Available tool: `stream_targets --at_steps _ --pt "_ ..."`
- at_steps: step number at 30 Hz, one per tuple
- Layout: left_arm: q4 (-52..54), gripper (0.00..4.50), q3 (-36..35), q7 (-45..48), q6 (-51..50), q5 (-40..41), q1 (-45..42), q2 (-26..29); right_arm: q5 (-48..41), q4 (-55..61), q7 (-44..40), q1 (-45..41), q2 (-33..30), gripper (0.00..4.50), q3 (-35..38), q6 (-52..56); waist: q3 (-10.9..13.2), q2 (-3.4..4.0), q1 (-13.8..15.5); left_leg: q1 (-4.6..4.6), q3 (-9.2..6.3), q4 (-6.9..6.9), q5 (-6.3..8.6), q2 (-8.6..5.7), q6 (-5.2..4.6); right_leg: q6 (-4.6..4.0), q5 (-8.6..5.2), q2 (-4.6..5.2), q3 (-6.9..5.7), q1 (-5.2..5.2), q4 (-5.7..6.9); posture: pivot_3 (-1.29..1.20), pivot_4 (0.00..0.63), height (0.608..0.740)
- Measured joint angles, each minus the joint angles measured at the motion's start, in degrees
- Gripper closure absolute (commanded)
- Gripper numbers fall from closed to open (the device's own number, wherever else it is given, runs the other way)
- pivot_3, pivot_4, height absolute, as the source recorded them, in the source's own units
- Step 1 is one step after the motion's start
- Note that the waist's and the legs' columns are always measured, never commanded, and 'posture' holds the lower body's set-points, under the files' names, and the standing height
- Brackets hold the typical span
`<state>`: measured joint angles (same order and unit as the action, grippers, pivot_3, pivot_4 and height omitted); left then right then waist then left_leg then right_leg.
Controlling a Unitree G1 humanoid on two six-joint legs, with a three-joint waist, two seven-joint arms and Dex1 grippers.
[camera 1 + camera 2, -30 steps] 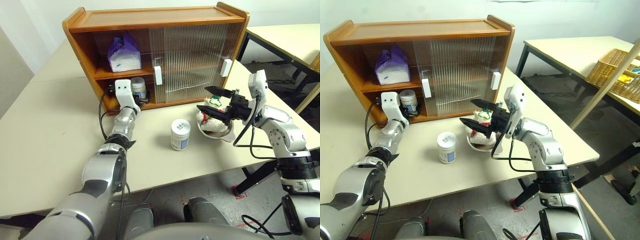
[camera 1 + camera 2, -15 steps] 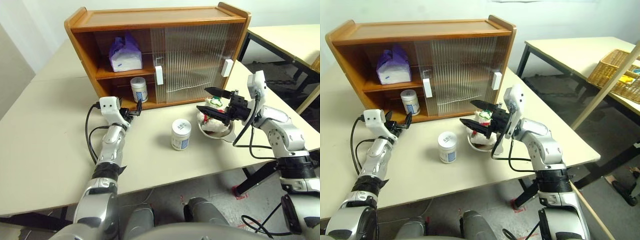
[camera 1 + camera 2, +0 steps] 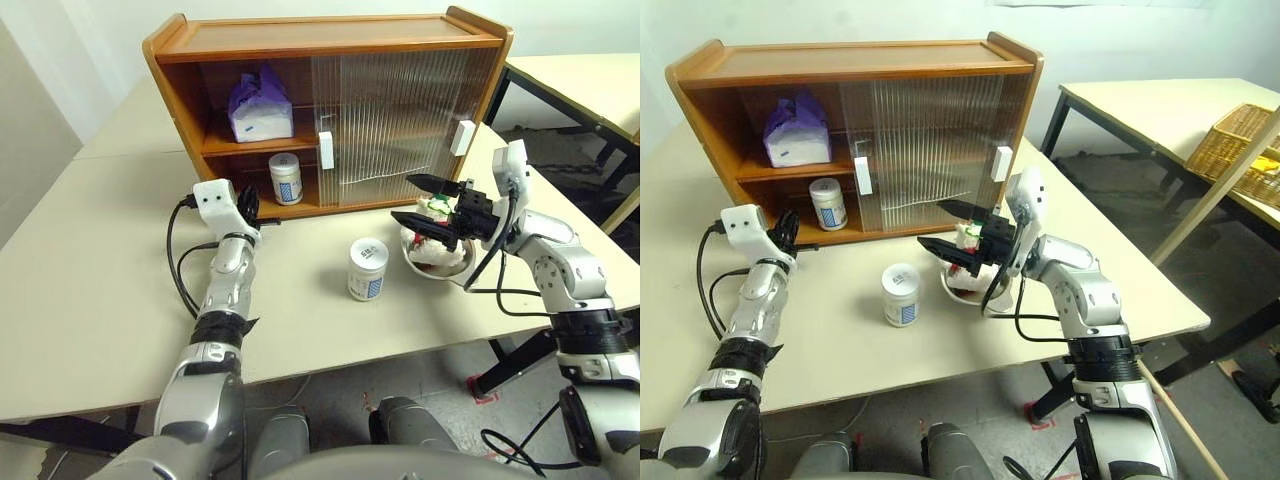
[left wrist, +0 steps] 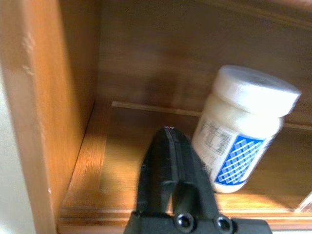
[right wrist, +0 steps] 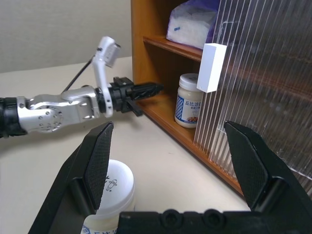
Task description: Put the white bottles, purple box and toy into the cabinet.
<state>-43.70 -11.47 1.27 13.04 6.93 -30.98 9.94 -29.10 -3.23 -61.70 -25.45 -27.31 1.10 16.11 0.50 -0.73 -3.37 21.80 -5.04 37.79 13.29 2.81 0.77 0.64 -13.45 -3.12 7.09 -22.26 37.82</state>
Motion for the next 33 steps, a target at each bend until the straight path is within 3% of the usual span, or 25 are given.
stream_targets --at_steps 12,33 --pt "-17.8 4.47 0.1 -3.0 4.6 -1.7 -10.2 1.7 -0.1 2.9 0.4 1.9 -2.3 0.00 0.3 1.7 0.0 0.00 -0.3 -0.01 -0.01 0.02 -0.01 -0.05 -0.02 0.01 0.00 0.01 0.01 0.02 0.00 -0.12 0.000 0.740" --pt "-26.8 4.47 1.3 0.5 5.4 -2.9 -16.0 0.4 -0.3 4.4 2.2 3.0 -2.6 0.00 0.5 2.1 0.0 0.00 -1.8 0.13 -0.04 -0.01 0.09 -0.08 -0.22 0.13 0.01 0.02 0.01 0.05 -0.43 -0.16 0.000 0.740"
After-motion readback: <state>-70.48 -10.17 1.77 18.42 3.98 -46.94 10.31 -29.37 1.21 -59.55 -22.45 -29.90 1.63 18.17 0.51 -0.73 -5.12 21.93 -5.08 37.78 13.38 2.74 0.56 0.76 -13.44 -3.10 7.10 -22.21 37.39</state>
